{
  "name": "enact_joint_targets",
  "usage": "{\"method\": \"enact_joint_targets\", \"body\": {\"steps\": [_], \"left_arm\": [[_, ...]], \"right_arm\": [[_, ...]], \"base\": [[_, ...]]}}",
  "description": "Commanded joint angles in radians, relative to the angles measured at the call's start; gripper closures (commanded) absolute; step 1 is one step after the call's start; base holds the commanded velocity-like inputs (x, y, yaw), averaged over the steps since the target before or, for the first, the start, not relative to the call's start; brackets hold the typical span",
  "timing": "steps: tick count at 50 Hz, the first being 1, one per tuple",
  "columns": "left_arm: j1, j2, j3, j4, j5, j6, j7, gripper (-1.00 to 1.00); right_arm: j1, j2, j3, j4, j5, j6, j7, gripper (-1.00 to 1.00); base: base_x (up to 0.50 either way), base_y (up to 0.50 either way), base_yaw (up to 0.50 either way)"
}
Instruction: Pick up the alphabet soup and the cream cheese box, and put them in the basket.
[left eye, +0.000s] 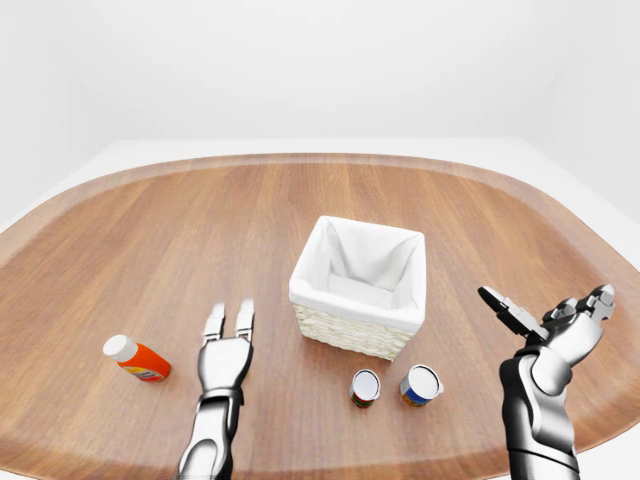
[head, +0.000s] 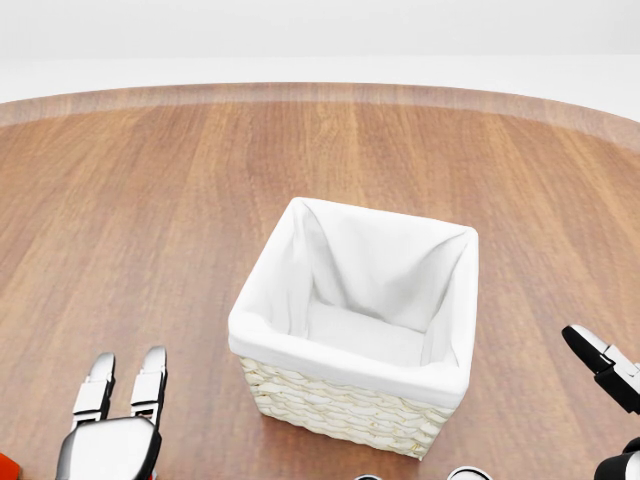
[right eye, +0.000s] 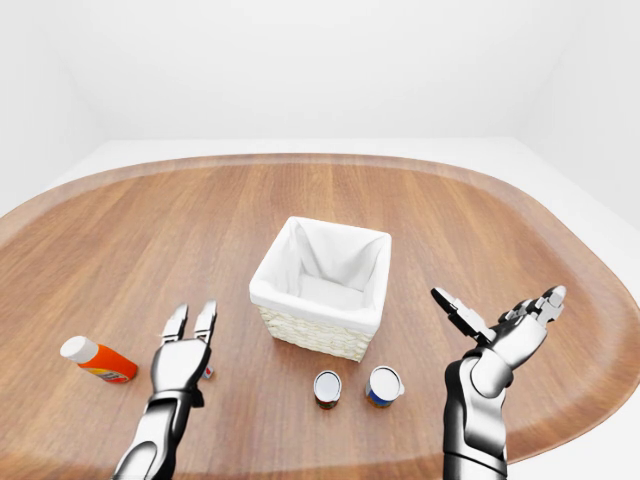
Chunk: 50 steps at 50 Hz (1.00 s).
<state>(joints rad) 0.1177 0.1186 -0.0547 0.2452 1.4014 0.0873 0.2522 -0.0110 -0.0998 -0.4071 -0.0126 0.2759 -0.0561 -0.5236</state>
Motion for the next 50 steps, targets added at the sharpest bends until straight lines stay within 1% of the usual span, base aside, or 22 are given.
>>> {"method": "enact_joint_targets", "body": {"steps": [1,4,6,10,17,18,22,26,29,32,34,37,38,40,41,43,46,48,50], "left_arm": [[-0.088,0.018,0.002,0.191,-0.053,0.000,0.075,-1.00],[-0.121,0.025,0.003,0.260,-0.080,0.000,0.100,-1.00],[-0.133,0.031,0.002,0.292,-0.095,0.000,0.116,-1.00],[-0.156,0.035,-0.002,0.351,-0.121,0.000,0.146,-1.00],[-0.178,0.044,-0.012,0.420,-0.149,0.000,0.180,-1.00],[-0.186,0.047,-0.010,0.440,-0.155,0.000,0.192,-1.00],[-0.203,0.051,-0.015,0.481,-0.166,0.000,0.213,-1.00],[-0.202,0.051,-0.023,0.473,-0.169,0.000,0.207,-1.00],[-0.234,0.057,-0.015,0.541,-0.187,0.000,0.239,-1.00],[-0.239,0.060,-0.017,0.568,-0.202,0.000,0.258,-1.00],[-0.250,0.062,-0.018,0.598,-0.211,0.000,0.271,-1.00],[-0.254,0.064,-0.022,0.612,-0.219,0.000,0.271,-1.00],[-0.257,0.066,-0.022,0.619,-0.224,0.000,0.271,-1.00],[-0.269,0.067,-0.022,0.648,-0.234,0.000,0.271,-1.00],[-0.272,0.067,-0.022,0.653,-0.238,0.000,0.271,-1.00],[-0.304,0.068,-0.022,0.725,-0.255,0.000,0.271,-1.00],[-0.316,0.069,-0.027,0.749,-0.266,0.000,0.271,-1.00],[-0.328,0.070,-0.031,0.776,-0.277,0.000,0.271,-1.00],[-0.349,0.069,-0.032,0.819,-0.291,0.000,0.271,-1.00]], "right_arm": [[-0.001,-0.001,0.001,0.004,0.000,-0.002,0.000,-1.00],[-0.001,-0.001,0.000,0.004,-0.001,-0.002,0.000,-1.00],[-0.004,-0.001,0.001,0.010,-0.002,-0.006,0.000,-1.00],[-0.003,-0.002,0.001,0.005,-0.001,-0.003,0.000,-1.00],[0.003,0.002,0.000,-0.010,-0.001,0.005,0.000,-1.00],[0.003,0.002,0.000,-0.006,-0.002,0.001,0.000,-1.00],[0.002,0.002,0.000,-0.010,-0.002,0.005,0.000,-1.00],[-0.001,0.001,-0.001,0.000,0.000,-0.001,0.000,-1.00],[0.003,0.002,0.000,-0.007,-0.001,0.000,0.000,-1.00],[-0.002,0.000,-0.001,0.004,-0.002,-0.006,0.000,-1.00],[0.001,0.000,0.000,-0.002,-0.001,-0.002,0.000,-1.00],[-0.003,-0.001,-0.001,0.011,-0.001,-0.010,0.000,-1.00],[-0.001,-0.001,0.000,0.002,-0.001,-0.003,0.000,-1.00],[-0.005,-0.001,0.002,0.014,-0.005,-0.012,0.000,-1.00],[-0.003,-0.002,0.002,0.009,-0.006,-0.010,0.000,-1.00],[-0.001,-0.001,0.001,0.004,-0.004,-0.006,0.000,-1.00],[0.000,0.000,0.001,0.000,-0.004,-0.004,0.000,-1.00],[-0.001,0.000,0.001,0.004,-0.006,-0.008,0.000,-1.00],[0.000,0.000,0.001,0.000,-0.004,-0.004,0.000,-1.00]], "base": [[0.00,0.00,0.00],[0.00,0.00,0.00],[0.00,0.00,0.00],[0.00,0.00,0.00],[0.00,0.00,0.00],[0.00,0.00,0.00],[0.00,0.00,0.00],[0.00,0.00,0.00],[0.00,0.00,0.00],[0.00,0.00,0.00],[0.00,0.00,0.00],[0.00,0.00,0.00],[0.00,0.00,0.00],[0.00,0.00,0.00],[0.00,0.00,0.00],[0.00,0.00,0.00],[0.00,0.00,0.00],[0.00,0.00,0.00],[0.00,0.00,0.00]]}}
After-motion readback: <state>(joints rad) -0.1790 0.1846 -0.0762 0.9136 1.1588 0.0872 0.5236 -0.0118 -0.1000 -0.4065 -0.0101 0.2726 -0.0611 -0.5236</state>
